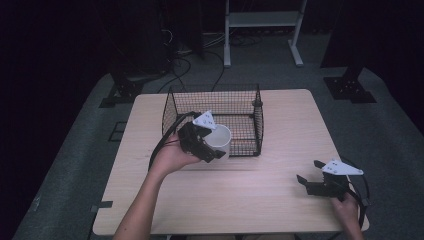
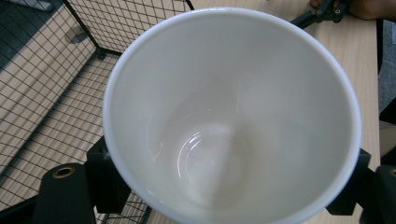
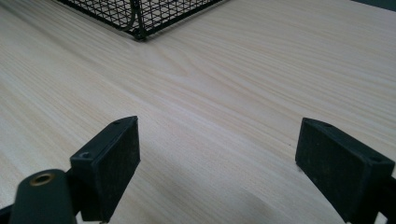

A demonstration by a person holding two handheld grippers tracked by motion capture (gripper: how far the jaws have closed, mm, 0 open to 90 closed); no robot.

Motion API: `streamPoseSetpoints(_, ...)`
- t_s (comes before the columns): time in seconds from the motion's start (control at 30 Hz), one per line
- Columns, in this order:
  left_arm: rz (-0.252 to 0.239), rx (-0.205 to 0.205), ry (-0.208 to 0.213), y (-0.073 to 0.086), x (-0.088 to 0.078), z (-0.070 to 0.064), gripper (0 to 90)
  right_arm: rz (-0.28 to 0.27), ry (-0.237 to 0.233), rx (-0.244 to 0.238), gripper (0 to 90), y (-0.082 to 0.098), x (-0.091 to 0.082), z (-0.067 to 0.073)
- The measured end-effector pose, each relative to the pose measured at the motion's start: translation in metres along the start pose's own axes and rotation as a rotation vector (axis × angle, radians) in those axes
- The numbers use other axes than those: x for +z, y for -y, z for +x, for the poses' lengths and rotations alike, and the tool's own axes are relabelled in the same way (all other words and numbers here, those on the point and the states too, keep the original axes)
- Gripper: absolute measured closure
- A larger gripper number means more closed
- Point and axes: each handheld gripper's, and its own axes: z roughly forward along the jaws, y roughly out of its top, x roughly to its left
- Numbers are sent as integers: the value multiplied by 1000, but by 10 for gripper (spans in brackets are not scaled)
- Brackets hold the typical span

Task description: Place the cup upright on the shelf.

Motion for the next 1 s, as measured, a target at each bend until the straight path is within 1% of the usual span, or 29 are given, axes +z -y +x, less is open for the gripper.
streamPoseSetpoints(0.2,7,7,-7,-8,-6,9,209,1,0,2,131,0,0,0)
streamPoseSetpoints(0.27,-2,4,-7,-11,-10,14,209,0,0,3,131,0,0,0)
streamPoseSetpoints(0.3,-2,4,-7,-11,-10,14,209,0,0,3,131,0,0,0)
streamPoseSetpoints(0.33,2,3,-7,-14,-12,17,209,0,0,2,131,0,0,0)
streamPoseSetpoints(0.37,2,3,-7,-14,-12,17,209,0,0,2,131,0,0,0)
streamPoseSetpoints(0.5,5,4,-10,-19,-15,24,209,-1,0,4,131,0,0,0)
streamPoseSetpoints(0.8,5,-18,-24,-26,-18,42,209,-3,0,4,131,0,0,-1)
streamPoseSetpoints(0.87,14,-28,-30,-28,-17,49,209,-3,1,4,131,0,0,-1)
streamPoseSetpoints(0.9,14,-28,-30,-28,-17,49,209,-3,1,4,131,0,0,-1)
streamPoseSetpoints(1.0,22,-38,-37,-30,-14,56,210,-4,1,5,131,0,0,-1)
